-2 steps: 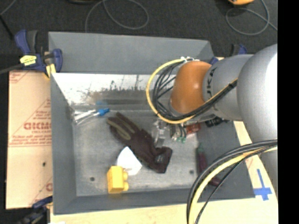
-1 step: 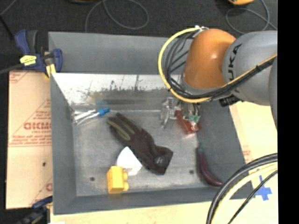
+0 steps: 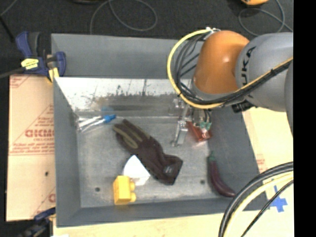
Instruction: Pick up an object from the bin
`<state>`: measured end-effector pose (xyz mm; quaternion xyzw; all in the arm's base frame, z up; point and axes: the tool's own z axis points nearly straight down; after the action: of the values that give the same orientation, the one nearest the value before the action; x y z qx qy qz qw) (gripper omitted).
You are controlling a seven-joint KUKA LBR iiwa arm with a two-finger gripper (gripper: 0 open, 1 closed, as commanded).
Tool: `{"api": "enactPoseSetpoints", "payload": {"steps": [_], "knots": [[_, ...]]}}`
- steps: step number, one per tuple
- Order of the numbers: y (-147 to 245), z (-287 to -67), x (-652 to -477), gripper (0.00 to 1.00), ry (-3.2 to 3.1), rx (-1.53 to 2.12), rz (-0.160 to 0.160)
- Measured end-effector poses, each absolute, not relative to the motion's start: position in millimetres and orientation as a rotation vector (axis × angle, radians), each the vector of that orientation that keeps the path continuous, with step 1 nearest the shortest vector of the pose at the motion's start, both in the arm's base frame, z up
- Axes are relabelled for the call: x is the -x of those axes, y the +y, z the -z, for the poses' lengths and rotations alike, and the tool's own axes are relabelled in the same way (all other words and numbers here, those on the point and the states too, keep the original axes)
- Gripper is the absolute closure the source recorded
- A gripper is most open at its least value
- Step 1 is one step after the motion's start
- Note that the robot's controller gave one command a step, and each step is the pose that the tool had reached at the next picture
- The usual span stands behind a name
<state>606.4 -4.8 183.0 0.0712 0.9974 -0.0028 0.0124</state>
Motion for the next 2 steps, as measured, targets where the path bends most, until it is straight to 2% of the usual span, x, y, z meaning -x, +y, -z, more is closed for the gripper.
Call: {"api": "enactPoseSetpoints", "payload": {"steps": [1, 2], "knots": [[-5, -183, -606.4, 0.00, 3.109, -0.221, 0.009], [0, -152, -604.5, 0.00, 3.090, -0.330, 0.005]]}}
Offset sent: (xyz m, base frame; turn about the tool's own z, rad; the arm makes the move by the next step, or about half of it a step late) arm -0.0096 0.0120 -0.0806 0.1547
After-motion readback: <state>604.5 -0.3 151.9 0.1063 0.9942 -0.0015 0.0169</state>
